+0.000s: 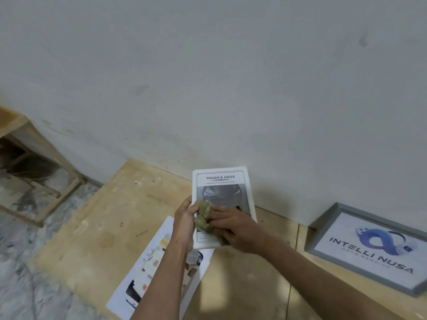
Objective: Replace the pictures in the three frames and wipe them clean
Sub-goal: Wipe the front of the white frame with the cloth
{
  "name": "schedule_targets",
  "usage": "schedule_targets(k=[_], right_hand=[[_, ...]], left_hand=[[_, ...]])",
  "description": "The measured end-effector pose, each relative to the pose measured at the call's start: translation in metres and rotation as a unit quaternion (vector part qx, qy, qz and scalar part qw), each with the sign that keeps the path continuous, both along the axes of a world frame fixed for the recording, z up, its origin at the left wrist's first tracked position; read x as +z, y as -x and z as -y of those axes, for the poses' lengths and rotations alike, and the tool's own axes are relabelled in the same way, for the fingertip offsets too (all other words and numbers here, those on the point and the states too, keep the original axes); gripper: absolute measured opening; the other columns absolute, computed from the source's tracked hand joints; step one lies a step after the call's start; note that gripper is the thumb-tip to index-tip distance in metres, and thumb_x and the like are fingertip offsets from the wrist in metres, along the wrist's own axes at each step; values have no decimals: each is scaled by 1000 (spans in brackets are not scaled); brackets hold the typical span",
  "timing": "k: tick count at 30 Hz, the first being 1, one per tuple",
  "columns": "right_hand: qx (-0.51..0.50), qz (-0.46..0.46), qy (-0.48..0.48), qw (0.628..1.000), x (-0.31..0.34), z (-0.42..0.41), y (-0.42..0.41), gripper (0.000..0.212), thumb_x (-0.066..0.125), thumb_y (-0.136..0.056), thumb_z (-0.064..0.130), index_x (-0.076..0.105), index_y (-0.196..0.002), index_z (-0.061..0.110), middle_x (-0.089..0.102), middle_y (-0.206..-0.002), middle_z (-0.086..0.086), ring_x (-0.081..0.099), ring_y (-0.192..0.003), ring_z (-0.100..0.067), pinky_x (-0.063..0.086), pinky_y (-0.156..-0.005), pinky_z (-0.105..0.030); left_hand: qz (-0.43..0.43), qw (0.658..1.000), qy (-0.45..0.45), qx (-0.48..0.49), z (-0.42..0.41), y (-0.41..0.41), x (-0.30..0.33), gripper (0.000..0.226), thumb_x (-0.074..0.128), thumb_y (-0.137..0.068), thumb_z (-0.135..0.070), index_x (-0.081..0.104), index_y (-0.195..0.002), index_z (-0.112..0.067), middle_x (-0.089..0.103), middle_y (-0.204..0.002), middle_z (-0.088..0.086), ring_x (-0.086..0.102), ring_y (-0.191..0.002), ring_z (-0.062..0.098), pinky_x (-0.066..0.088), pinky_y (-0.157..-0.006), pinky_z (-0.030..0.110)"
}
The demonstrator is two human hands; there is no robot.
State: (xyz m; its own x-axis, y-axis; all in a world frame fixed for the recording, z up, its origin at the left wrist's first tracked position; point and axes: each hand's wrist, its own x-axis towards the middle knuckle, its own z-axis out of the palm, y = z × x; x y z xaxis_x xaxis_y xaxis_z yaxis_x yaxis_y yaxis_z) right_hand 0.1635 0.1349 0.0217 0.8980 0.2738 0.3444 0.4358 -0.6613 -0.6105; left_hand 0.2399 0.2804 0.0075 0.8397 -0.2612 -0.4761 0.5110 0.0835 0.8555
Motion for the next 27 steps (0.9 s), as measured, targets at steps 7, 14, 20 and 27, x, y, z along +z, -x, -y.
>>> schedule_targets(k=[7, 14, 20, 27], right_hand=[[-104, -340, -226, 907, -13, 1, 40, 22, 56, -96, 20, 72, -111, 16, 70, -105, 2, 64, -93, -10, 51, -83, -24], [-264, -274, -505, 775, -11, 66, 44, 23, 55, -96, 14, 69, -113, 11, 74, -105, -7, 70, -96, -22, 57, -81, -29], [-338, -179, -67, 921, -59, 135, 30, 20, 60, -94, 14, 73, -108, 18, 67, -118, 5, 59, -109, -10, 44, -97, -25], [-252, -379, 268, 849, -142, 131, 52, 64, 58, -83, 20, 41, -145, 24, 19, -160, -5, 11, -148, -32, 11, -119, -46]], left_hand=[[18, 998, -56, -24, -6, 7, -17, 28, 54, -99, -17, 67, -123, -23, 78, -102, 5, 75, -92, 26, 62, -76, 39], [-30, 998, -63, -4, -16, 17, -43, 26, 58, -99, -20, 65, -121, -30, 77, -105, 7, 75, -91, 35, 59, -82, 59], [-48, 998, -47, -1, -23, 18, -57, 30, 58, -99, -19, 63, -128, -22, 76, -108, 12, 74, -94, 37, 58, -85, 55], [-43, 998, -44, 13, -26, 20, -59, 29, 58, -99, -20, 64, -127, -22, 76, -109, 12, 73, -96, 39, 58, -85, 54]])
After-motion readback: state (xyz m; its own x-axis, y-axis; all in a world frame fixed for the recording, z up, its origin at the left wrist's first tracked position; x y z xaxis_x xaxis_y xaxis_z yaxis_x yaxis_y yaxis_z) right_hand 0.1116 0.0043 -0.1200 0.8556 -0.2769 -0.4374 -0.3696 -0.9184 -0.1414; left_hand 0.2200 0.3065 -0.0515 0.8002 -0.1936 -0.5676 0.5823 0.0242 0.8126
